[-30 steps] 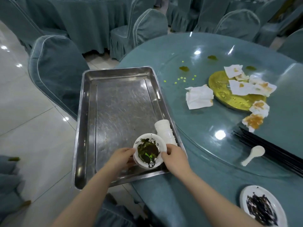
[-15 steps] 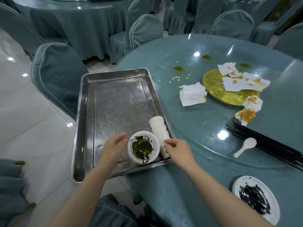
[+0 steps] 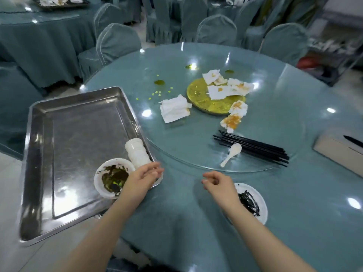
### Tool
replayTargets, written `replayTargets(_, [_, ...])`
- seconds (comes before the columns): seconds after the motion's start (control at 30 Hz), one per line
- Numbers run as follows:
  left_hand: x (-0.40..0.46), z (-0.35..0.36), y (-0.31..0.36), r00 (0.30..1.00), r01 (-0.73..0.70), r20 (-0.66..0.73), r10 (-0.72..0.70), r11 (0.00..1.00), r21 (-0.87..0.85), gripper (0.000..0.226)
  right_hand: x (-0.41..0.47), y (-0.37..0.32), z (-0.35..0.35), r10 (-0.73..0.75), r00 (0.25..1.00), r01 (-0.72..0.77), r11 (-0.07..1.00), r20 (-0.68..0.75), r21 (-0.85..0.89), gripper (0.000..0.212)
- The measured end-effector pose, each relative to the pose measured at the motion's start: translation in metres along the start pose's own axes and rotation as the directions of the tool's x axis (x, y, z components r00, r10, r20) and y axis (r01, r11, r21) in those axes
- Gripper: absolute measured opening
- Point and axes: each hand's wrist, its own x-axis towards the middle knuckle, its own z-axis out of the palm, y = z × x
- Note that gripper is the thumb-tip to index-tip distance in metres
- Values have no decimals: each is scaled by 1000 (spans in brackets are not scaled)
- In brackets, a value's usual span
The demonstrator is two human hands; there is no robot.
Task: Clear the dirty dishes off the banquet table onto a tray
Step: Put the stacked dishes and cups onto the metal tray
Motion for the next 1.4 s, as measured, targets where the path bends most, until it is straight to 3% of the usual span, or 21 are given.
replayTargets(0.17, [5, 53, -8, 992, 29, 126, -32, 999, 26, 26, -16, 54, -65, 123, 969, -135, 990, -213, -47, 14])
replayTargets(0.27, [8, 75, -13, 983, 43, 174, -52, 998, 52, 26, -26, 82, -95, 134, 929, -201, 965, -344, -166, 8])
replayTargets(0.4, [9, 90, -19, 972, 50, 222, -72, 993, 103, 26, -35, 115, -117, 201, 901, -314, 914, -385, -256, 36])
replayTargets(0.5, [9, 95, -21, 972, 43, 223, -73, 990, 134, 26, -36, 130, -117, 277, 908, -369, 884, -313, -287, 44])
replayTargets(0.6, [11, 97, -21, 971, 61, 223, -92, 988, 141, 26, -33, 138, -112, 316, 922, -375, 872, -223, -314, 32])
replayTargets(0.8, [15, 94, -23, 969, 94, 214, -124, 985, 148, 26, -28, 137, -109, 352, 907, -364, 931, -230, -12, 13])
replayTargets(1.17, [21, 58, 0, 987, 17, 156, -37, 992, 128, 18, 3, 32, -72, 94, 995, -81, 968, -43, 239, 19])
replayTargets(1.4, [23, 6, 17, 994, 5, 104, -23, 985, 173, 17, 27, -30, -19, -20, 997, 4, 978, 74, 207, 17])
